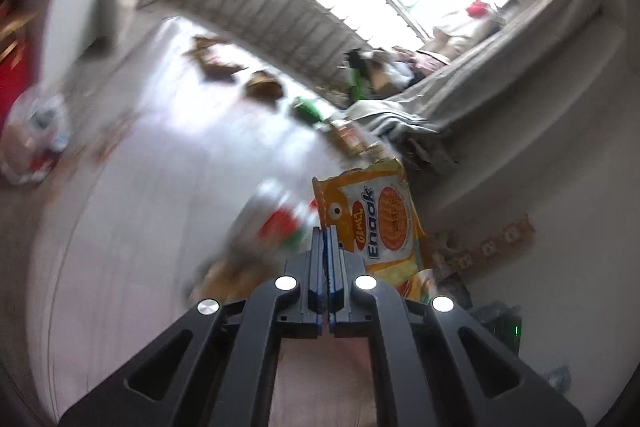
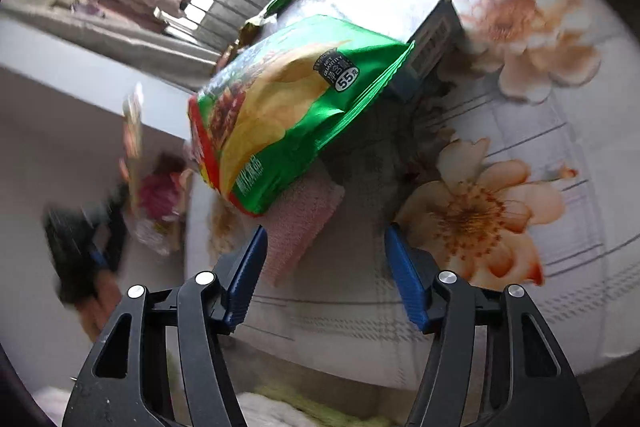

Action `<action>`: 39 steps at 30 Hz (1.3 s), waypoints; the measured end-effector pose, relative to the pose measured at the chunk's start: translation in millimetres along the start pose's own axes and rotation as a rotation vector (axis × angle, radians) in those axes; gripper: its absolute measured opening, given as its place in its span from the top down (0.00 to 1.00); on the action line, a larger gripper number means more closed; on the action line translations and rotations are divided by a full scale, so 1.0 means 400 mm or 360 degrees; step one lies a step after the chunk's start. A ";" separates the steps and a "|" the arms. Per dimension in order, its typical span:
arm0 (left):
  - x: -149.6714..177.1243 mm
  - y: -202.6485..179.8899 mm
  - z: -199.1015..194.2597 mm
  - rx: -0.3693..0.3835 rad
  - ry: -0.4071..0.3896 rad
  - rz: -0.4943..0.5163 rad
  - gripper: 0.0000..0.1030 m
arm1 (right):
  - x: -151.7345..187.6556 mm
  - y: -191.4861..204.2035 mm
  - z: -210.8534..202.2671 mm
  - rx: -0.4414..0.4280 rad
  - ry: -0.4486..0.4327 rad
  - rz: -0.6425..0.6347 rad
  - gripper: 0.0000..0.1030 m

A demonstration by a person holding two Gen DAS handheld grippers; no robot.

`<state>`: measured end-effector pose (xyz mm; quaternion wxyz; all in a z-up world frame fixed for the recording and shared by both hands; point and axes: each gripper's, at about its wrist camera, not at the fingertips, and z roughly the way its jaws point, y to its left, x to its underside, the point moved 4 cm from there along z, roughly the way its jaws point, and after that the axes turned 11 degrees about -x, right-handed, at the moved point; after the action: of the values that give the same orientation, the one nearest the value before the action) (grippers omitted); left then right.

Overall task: Collect trash
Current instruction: 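Grasp the pink mesh pad with the right tool while the left tool holds the Enaak packet, then lift the Enaak packet and pink mesh pad with both tools toward the basket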

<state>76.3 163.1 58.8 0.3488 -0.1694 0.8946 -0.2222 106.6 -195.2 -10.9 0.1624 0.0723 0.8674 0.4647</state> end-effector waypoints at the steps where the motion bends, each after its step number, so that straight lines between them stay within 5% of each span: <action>1: 0.032 0.021 -0.018 -0.0022 0.0006 -0.0032 0.99 | -0.002 -0.002 0.006 -0.0013 -0.0004 0.0026 0.43; 7: 0.147 0.086 -0.048 -0.0144 0.0039 -0.0134 0.99 | -0.009 -0.017 0.030 -0.0117 -0.0045 0.0154 0.56; 10: 0.177 0.083 -0.027 -0.0135 0.0090 -0.0132 0.99 | -0.006 -0.026 0.040 -0.0138 -0.0035 0.0207 0.71; 14: 0.206 0.066 0.007 -0.0139 0.0124 -0.0095 0.99 | 0.001 -0.032 0.026 -0.0196 -0.0051 0.0248 0.77; 31: 0.259 0.042 0.068 -0.0179 0.0185 0.0003 0.99 | 0.104 -0.064 -0.051 -0.0266 0.0023 0.0404 0.77; 39: 0.273 0.025 0.089 -0.0182 0.0221 0.0051 0.99 | 0.114 -0.078 -0.042 -0.0342 0.0034 0.0460 0.64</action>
<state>23.3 111.7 -29.9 0.2792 -0.1589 0.9304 -0.1764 58.9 -213.2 -37.9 0.0914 0.1734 0.7950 0.5740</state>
